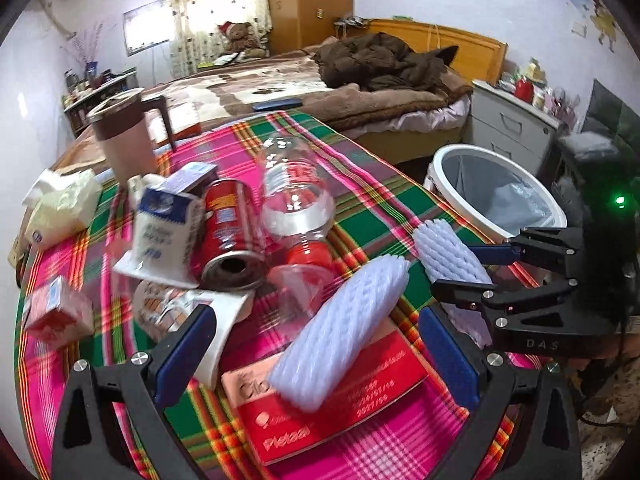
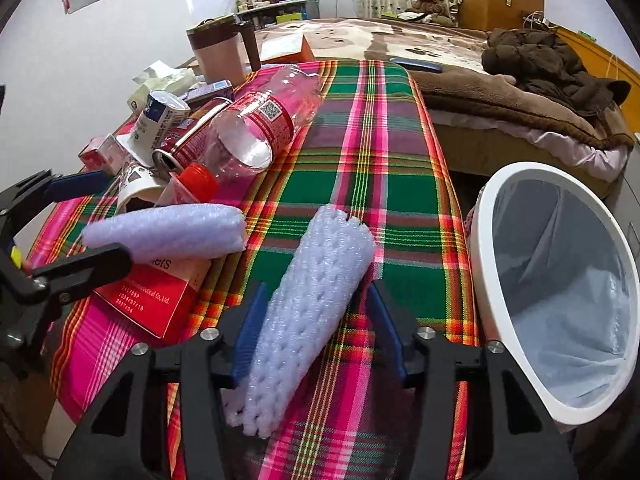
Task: Collect trash
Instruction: 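Grasp a white foam net with each gripper from the table, then carry both foam nets over the white bin and open both grippers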
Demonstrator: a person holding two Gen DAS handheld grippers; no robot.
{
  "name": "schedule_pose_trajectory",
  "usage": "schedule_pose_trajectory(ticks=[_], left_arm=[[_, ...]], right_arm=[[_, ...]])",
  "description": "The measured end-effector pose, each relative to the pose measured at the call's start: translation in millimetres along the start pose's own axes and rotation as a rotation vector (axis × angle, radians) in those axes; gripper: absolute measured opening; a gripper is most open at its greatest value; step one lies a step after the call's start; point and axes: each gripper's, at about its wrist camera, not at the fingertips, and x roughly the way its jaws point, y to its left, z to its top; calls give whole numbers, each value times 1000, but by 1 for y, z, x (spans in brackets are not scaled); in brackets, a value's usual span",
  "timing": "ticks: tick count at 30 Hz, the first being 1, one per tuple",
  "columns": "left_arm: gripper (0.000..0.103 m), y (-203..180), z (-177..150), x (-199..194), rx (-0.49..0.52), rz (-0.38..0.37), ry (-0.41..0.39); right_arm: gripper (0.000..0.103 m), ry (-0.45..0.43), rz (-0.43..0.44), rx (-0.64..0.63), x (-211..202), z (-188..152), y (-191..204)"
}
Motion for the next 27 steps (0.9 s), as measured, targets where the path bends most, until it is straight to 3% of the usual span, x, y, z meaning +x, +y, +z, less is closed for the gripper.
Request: schedule_pose_trajectory(ticks=[1, 8, 10, 13, 21, 27], left_arm=[[90, -2, 1, 3, 13, -2, 9], [67, -10, -3, 18, 18, 9, 65], [55, -10, -4, 19, -2, 7, 67], [47, -8, -6, 17, -35, -6, 52], [35, -8, -14, 5, -136, 44, 9], [33, -10, -15, -9, -204, 49, -33]], right_arm=[[47, -3, 1, -1, -1, 0, 0], [41, -12, 5, -9, -2, 1, -3], [39, -14, 11, -8, -1, 1, -4], [35, -24, 19, -4, -3, -1, -5], [30, -50, 39, 1, -8, -3, -8], [28, -96, 61, 13, -20, -5, -11]])
